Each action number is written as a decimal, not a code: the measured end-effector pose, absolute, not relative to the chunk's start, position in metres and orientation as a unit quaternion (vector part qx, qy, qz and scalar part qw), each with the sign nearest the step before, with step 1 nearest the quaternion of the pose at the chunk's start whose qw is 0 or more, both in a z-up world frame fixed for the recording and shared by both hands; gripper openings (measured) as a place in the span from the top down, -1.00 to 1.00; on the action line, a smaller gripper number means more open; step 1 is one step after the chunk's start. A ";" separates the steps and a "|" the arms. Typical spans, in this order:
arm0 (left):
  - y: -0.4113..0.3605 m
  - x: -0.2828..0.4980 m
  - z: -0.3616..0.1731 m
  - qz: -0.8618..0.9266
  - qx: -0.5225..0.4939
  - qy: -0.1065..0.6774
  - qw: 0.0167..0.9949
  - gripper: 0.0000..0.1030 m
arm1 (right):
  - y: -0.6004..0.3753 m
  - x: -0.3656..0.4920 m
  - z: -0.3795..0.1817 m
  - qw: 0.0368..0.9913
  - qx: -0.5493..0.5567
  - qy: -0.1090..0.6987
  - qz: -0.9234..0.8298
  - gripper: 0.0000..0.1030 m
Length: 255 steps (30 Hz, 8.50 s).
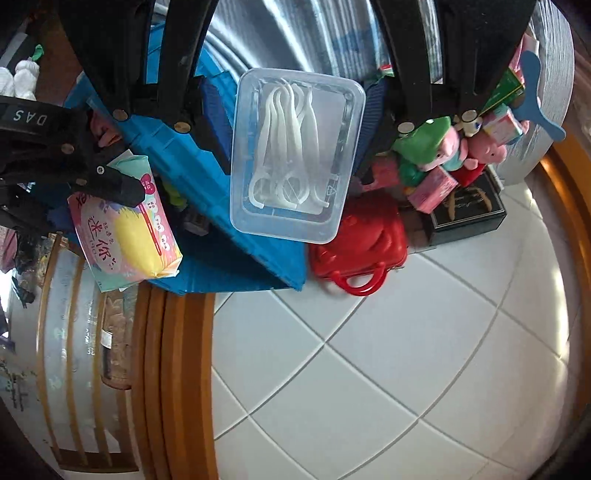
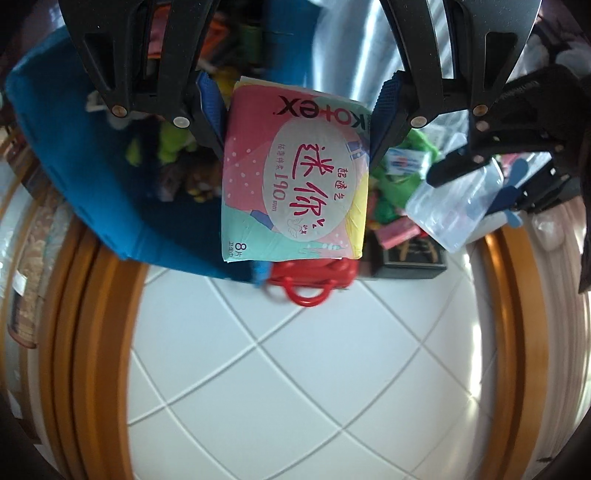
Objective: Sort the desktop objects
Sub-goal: 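Carry the floss box and Kotex pack into the blue bin and release both, then withdraw both grippers from the bin back toward the pile, then grasp the white lint roller with the left gripper while the right grasps the toothpaste box, then carry the lint roller and toothpaste box over the blue bin and release both, then withdraw both grippers from the bin back to the pile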
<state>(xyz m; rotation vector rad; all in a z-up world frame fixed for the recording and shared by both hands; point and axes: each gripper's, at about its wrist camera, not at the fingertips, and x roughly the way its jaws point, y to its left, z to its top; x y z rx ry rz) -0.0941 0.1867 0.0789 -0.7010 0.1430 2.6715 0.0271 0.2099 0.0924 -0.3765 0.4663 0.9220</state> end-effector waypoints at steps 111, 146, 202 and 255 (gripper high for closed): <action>-0.283 -0.109 -0.129 0.855 -0.487 -0.044 -0.172 -0.42 | 0.392 -0.011 -0.045 0.754 -0.199 0.407 0.475 -1.00; -0.347 -0.208 -0.237 0.806 -0.567 -0.100 -0.137 -0.04 | 0.549 0.113 -0.209 0.715 -0.279 0.508 0.391 0.21; 0.236 -0.088 0.103 0.939 -0.253 0.027 0.233 0.08 | 0.169 0.118 0.079 0.856 -0.169 0.266 0.411 0.65; 0.408 -0.113 0.071 0.924 -0.297 0.086 0.226 0.08 | 0.101 0.228 0.063 0.857 -0.132 0.240 0.436 -0.86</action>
